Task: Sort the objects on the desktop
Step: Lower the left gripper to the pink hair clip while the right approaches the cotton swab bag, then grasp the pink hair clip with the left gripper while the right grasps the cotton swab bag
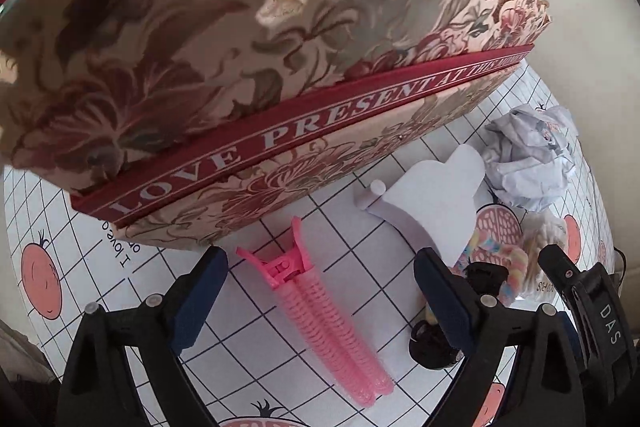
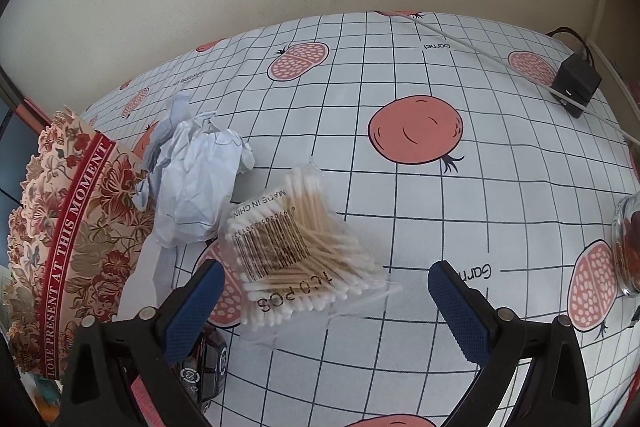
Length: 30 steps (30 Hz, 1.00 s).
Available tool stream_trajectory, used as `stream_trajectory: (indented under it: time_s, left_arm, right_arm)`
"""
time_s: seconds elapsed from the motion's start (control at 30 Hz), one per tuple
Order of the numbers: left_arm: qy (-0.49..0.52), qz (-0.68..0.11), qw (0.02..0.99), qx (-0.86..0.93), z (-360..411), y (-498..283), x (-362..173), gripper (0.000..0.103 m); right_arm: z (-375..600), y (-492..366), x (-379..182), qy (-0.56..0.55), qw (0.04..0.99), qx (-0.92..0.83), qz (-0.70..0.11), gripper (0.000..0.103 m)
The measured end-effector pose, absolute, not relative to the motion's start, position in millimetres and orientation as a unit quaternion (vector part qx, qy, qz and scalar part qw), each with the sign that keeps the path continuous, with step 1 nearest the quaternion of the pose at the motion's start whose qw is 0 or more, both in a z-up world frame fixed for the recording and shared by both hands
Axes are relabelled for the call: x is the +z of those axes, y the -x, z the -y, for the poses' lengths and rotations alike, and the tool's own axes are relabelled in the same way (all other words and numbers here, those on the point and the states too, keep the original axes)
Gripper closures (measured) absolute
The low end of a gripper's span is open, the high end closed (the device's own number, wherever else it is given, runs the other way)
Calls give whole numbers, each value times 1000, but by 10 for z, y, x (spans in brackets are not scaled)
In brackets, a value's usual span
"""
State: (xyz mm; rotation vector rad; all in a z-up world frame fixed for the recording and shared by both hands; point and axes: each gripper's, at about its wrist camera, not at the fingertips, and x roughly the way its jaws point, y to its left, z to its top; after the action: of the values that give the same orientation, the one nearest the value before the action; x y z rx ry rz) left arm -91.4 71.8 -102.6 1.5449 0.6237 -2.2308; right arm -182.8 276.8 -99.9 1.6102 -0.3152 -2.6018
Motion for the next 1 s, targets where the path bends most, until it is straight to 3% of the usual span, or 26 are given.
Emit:
stream_trajectory:
  time_s: [0.2, 0.47, 0.83, 1.0]
  left_arm:
    - [-545, -207, 186, -791, -744, 915, -1040, 9]
    - [-539, -175, 215, -796, -764, 867, -1029, 26]
    - [-525, -146, 220, -809, -779, 839, -1030, 38]
    - [-514, -134, 207, -821, -789, 839, -1009, 60]
  right_arm:
    - [-2670, 1856, -1021, -518, 33, -850, 90, 0]
    - [-2556, 1890, -1076, -513, 21, -855, 65, 6]
    - [-2499, 1851, -1077, -498, 5, -867, 21, 27]
    - [-2529, 1833, -1069, -492, -3, -870, 29, 35]
